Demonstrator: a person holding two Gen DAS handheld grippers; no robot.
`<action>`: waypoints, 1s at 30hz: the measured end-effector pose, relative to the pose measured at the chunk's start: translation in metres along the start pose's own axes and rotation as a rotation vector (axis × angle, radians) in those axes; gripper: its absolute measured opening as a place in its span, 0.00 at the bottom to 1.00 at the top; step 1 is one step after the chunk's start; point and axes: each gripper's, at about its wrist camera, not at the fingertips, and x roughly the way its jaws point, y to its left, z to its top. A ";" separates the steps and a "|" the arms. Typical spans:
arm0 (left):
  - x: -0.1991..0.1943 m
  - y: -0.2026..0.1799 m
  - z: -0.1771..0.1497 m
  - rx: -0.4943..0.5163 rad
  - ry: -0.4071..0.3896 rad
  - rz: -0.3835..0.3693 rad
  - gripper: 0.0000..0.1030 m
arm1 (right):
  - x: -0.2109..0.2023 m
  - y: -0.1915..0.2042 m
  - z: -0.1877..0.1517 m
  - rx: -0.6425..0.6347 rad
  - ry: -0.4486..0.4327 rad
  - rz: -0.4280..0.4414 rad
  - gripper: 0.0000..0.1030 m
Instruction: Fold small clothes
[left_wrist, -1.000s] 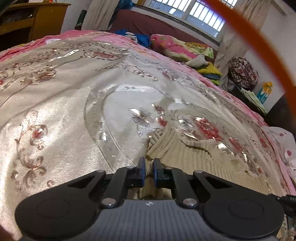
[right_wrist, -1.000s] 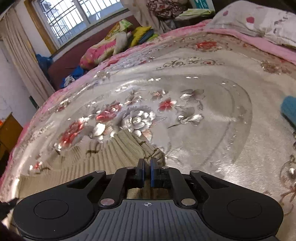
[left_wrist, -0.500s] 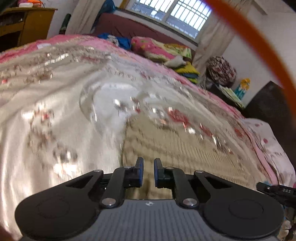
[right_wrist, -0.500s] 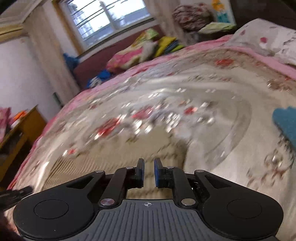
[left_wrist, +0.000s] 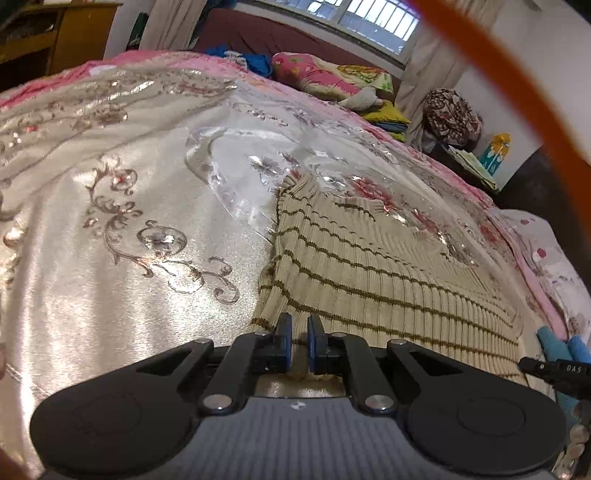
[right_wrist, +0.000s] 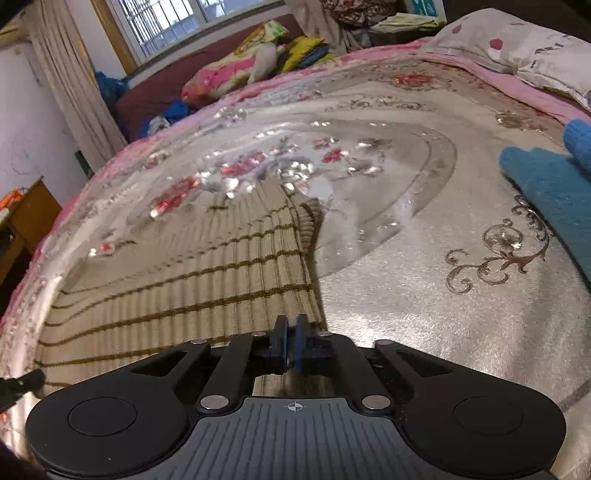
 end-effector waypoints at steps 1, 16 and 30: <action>0.001 -0.001 -0.001 0.012 0.010 0.004 0.17 | -0.001 0.001 -0.002 -0.003 -0.007 0.005 0.09; -0.017 -0.110 -0.042 0.382 -0.009 -0.024 0.25 | -0.010 -0.045 -0.016 0.208 0.008 0.133 0.13; 0.029 -0.243 -0.113 0.914 -0.003 -0.130 0.36 | -0.011 -0.067 -0.010 0.226 0.063 0.207 0.14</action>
